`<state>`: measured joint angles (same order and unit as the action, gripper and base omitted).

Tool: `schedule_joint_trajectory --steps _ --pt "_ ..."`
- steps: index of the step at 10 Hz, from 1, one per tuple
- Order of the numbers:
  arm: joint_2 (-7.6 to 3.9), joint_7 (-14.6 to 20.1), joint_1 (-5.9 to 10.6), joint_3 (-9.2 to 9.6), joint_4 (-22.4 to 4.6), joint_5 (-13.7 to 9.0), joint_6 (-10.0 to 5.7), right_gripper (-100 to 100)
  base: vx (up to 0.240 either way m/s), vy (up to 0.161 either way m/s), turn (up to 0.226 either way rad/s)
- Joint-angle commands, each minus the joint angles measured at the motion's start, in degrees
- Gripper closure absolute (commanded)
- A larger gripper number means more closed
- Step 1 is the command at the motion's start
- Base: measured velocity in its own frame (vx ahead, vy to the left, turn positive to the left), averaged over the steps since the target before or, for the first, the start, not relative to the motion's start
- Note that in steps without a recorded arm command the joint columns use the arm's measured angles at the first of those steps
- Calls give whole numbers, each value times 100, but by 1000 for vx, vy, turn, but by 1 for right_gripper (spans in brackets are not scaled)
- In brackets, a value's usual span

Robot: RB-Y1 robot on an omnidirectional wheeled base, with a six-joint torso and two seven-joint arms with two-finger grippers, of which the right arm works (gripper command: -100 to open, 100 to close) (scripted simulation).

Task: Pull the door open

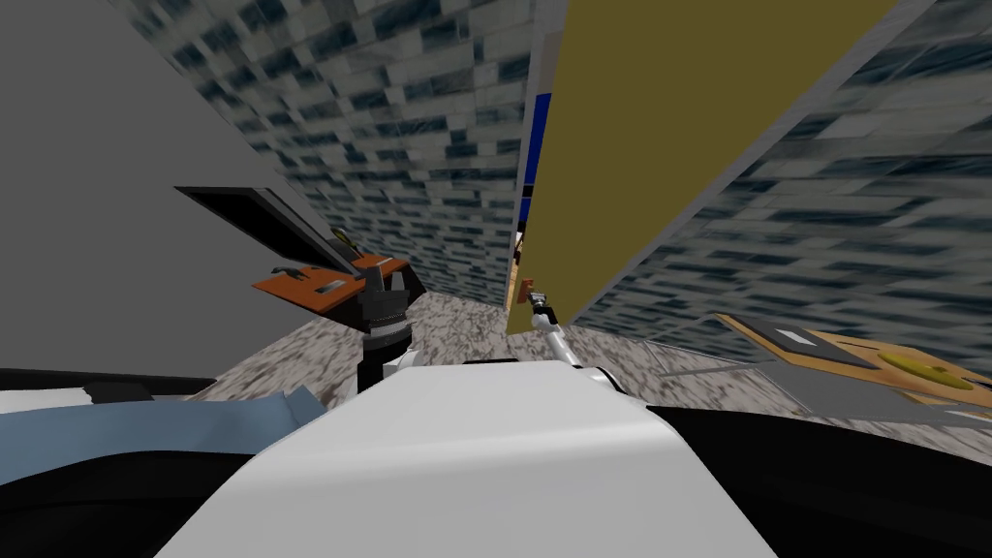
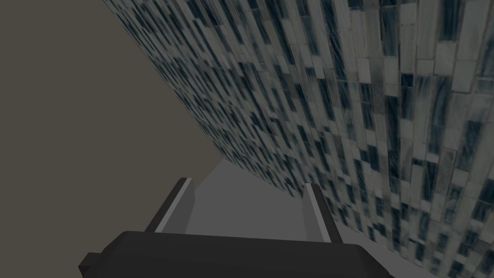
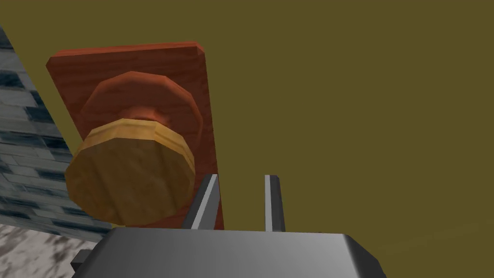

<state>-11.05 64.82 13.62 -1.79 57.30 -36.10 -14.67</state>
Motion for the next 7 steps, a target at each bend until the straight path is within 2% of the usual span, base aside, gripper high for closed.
schedule_joint_trajectory --steps 1,5,6,7 --pt "17 7 20 21 21 3 -16 100 -3 4 41" --pt "17 7 20 21 21 3 -16 100 -5 2 -9" --pt "-9 95 -56 185 90 18 -109 -100 -81 -86 127" --pt "-13 123 -75 242 116 24 -139 -100 -129 -152 116"
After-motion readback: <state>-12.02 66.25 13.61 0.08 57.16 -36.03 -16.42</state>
